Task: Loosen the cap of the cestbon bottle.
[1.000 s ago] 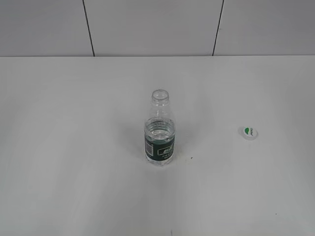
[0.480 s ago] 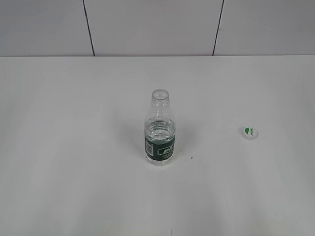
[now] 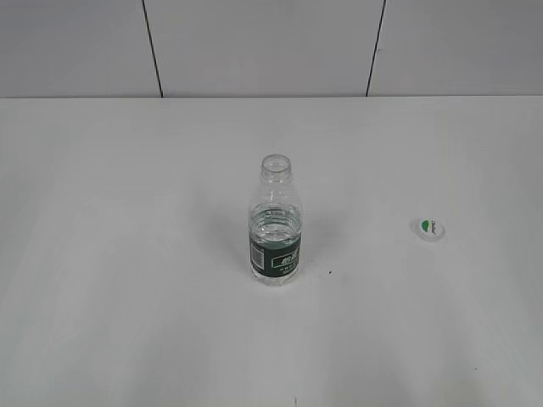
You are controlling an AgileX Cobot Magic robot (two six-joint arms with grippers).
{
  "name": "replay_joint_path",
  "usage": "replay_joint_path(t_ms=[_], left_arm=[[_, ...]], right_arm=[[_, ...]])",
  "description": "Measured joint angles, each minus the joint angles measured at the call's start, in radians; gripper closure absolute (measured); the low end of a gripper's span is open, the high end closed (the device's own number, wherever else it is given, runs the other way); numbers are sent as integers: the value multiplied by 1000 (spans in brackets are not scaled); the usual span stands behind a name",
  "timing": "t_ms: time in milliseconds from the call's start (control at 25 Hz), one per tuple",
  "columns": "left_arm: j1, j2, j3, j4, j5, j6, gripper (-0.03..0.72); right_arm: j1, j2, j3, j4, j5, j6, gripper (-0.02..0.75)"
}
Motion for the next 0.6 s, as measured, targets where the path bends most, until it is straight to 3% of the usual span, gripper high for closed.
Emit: replay_joint_path(t_ms=[600], left_arm=[[0, 0, 0, 0, -2, 0, 188]], right_arm=[[0, 0, 60, 29, -48, -2, 150]])
